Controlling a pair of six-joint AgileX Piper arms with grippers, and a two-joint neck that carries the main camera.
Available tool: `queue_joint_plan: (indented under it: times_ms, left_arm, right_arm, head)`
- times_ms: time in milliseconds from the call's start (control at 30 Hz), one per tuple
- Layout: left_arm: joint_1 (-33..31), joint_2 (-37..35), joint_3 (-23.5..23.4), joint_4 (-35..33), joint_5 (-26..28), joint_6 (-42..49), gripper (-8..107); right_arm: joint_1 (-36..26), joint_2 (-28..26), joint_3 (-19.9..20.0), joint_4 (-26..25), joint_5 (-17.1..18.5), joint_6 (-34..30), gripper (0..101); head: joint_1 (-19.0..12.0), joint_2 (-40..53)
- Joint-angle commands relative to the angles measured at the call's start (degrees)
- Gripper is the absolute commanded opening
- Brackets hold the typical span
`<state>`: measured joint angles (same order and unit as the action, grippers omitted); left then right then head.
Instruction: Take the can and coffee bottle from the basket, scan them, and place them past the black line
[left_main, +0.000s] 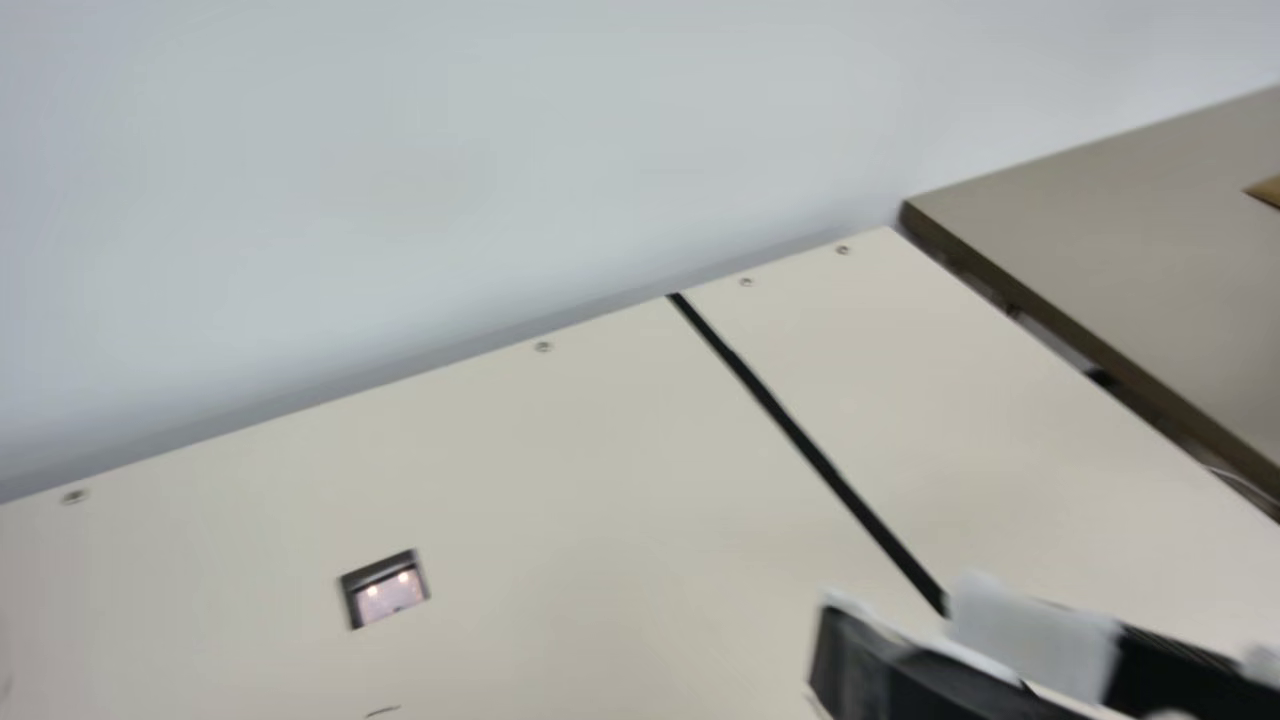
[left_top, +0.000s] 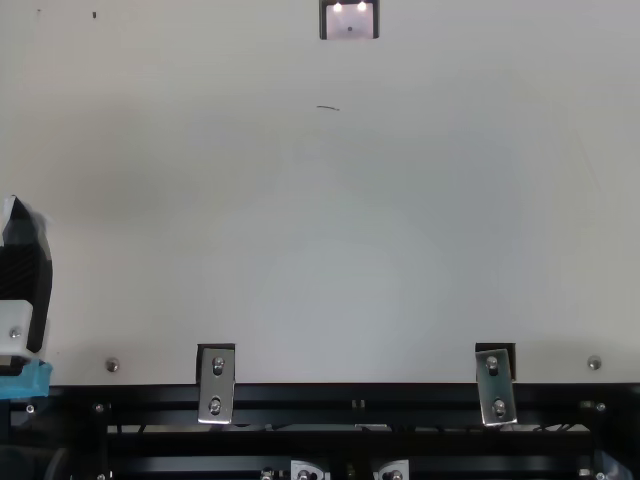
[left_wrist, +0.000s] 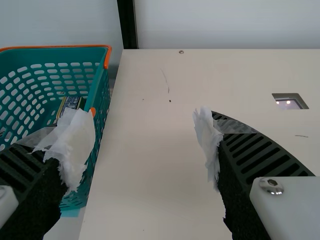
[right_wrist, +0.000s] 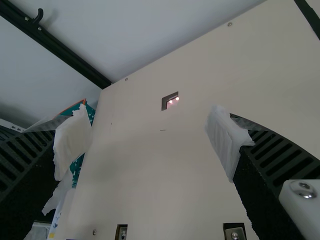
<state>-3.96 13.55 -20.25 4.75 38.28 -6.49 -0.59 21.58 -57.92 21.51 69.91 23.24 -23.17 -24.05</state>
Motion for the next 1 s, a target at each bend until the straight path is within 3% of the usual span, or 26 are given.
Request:
queue_joint_plan:
  times_ms: [0, 633, 967]
  left_arm:
    - [0.0, 0.0, 0.0, 0.0, 0.0, 0.0, 90]
    - [0.0, 0.0, 0.0, 0.0, 0.0, 0.0, 90]
    - [0.0, 0.0, 0.0, 0.0, 0.0, 0.0, 90]
  right_arm:
    - [0.0, 0.0, 0.0, 0.0, 0.0, 0.0, 101]
    - [0.0, 0.0, 0.0, 0.0, 0.0, 0.0, 101]
    - [0.0, 0.0, 0.0, 0.0, 0.0, 0.0, 101]
  head:
    - [-1.12, 3.63]
    - [-1.82, 40.49]
    - [-1.83, 53.96]
